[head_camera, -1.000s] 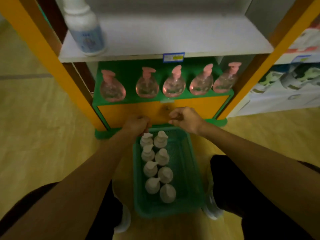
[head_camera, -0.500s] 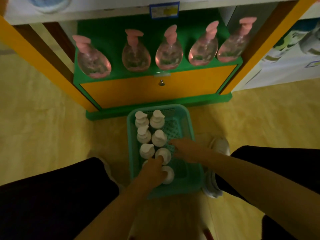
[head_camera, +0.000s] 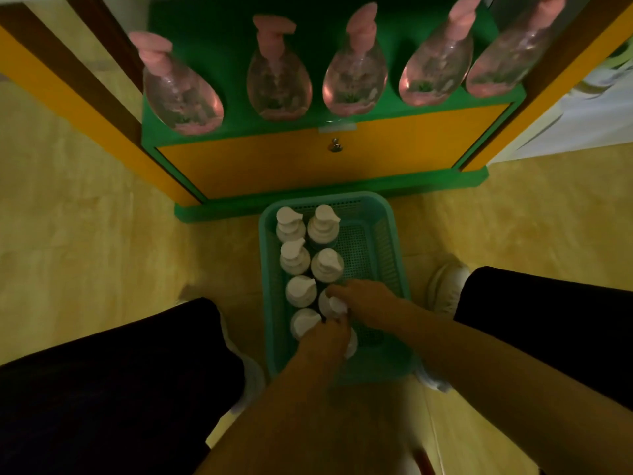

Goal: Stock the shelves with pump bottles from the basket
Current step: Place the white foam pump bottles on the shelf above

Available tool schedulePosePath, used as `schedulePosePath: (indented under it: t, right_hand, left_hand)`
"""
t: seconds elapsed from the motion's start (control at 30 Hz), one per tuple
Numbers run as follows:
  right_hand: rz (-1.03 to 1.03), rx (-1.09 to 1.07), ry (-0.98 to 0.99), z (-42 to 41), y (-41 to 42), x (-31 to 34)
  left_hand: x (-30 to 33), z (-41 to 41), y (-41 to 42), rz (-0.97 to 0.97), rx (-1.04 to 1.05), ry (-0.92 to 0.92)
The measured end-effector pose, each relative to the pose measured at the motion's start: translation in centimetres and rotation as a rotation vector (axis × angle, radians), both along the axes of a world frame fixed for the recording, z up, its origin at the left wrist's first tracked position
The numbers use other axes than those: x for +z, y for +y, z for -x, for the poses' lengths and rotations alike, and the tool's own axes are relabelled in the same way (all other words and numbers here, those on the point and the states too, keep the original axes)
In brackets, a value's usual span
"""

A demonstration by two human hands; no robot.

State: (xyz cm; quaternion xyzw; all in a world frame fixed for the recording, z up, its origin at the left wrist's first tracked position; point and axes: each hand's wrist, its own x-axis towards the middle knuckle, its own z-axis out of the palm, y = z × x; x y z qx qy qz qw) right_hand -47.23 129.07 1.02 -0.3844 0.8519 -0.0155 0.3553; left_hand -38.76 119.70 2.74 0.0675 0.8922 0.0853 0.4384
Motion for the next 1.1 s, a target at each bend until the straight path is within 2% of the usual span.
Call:
schedulePosePath:
  t: [0.27, 0.4, 0.5, 0.67, 0.83, 0.97, 1.03, 1.1]
  right_hand:
    - [-0.037, 0.004, 0.015, 0.1, -0.3, -0.4]
    - [0.016, -0.183, -0.093, 0.3, 0.1, -0.8]
    - [0.162, -0.356, -0.193, 0.7, 0.6, 0.5]
    - [0.459, -0.533, -0.301, 1.6, 1.0, 3.8]
    - [0.573, -0.534, -0.26, 3.3, 0.8, 8.2]
    - [0.726, -0.61, -0.28, 4.7, 1.2, 14.4]
    - [0.812, -0.687, -0.361, 5.1, 1.3, 18.1]
    - [0.915, -0.744, -0.358, 5.5, 1.4, 21.7]
  left_hand:
    - [-0.8, -0.6, -0.2, -0.018, -0.067, 0.069]
    - [-0.4, -0.6, 0.0, -0.025, -0.092, 0.059]
    - [0.2, -0.2, 0.1, -0.082, -0.022, 0.056]
    - [2.7, 0.5, -0.8, -0.246, 0.154, 0.141]
    - [7.4, 1.1, -2.5, -0.539, 0.329, 0.304]
    - [12.2, 2.0, -3.9, -0.765, 0.394, 0.396]
    - [15.7, 2.6, -5.1, -0.812, 0.424, 0.487]
    - [18.9, 3.3, -6.6, -0.879, 0.459, 0.589]
